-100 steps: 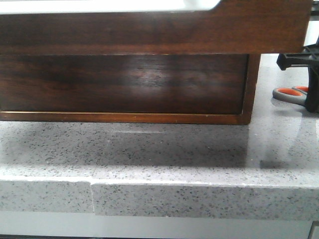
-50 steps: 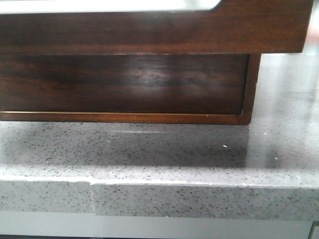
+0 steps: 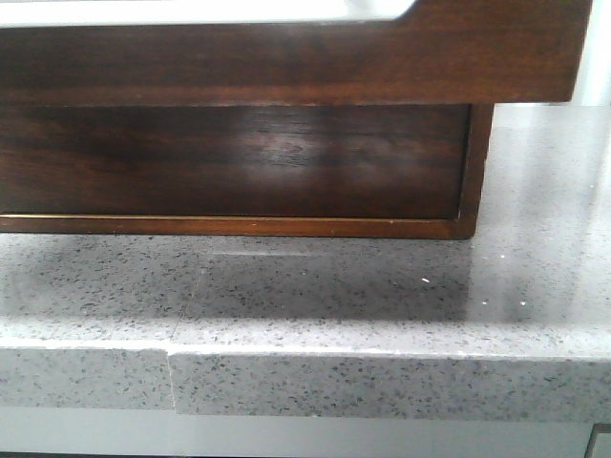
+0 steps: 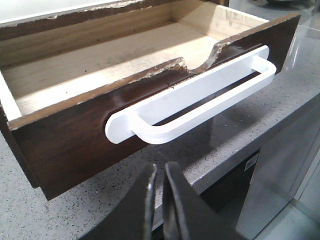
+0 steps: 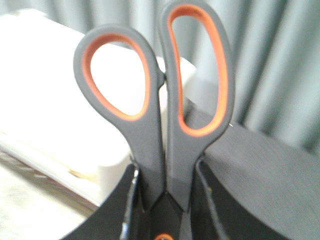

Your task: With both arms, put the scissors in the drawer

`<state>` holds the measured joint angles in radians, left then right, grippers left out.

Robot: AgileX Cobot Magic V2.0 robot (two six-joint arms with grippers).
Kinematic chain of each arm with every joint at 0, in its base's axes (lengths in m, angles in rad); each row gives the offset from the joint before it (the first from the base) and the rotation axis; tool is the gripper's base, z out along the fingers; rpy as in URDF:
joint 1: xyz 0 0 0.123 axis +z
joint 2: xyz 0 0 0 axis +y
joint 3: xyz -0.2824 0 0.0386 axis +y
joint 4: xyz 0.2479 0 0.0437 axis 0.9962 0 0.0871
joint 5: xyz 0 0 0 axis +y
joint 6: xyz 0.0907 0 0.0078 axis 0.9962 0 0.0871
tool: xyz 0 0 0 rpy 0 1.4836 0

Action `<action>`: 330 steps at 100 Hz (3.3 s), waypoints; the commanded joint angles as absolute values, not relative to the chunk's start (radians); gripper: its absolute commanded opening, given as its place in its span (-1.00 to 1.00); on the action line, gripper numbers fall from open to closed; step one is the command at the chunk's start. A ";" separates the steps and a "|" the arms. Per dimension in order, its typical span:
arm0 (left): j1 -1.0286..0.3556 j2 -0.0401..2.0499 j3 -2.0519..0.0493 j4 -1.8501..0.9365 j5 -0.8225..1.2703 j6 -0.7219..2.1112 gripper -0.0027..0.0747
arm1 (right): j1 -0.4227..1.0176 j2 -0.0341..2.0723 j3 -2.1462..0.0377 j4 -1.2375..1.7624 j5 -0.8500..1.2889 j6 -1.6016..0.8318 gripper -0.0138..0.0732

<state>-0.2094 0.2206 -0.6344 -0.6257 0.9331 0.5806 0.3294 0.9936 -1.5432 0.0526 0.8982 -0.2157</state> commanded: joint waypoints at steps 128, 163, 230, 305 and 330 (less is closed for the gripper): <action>-0.217 0.231 -0.666 -0.795 0.776 0.579 -0.90 | 0.784 1.547 -1.667 0.067 0.844 -0.535 0.42; -0.217 0.231 -0.666 -0.789 0.765 0.579 -0.91 | 0.792 1.373 -1.665 0.201 0.902 -0.528 -0.85; -0.217 0.231 -0.666 -0.673 0.752 0.579 -0.91 | 0.816 0.486 -0.801 0.143 0.408 -0.527 -0.79; -0.217 0.231 -0.664 -0.675 0.758 0.579 -0.91 | 0.817 0.388 -0.715 0.126 0.357 -0.527 -0.79; -0.210 0.227 -0.597 -0.432 0.579 0.560 -0.91 | 0.817 0.388 -0.715 0.126 0.357 -0.527 -0.79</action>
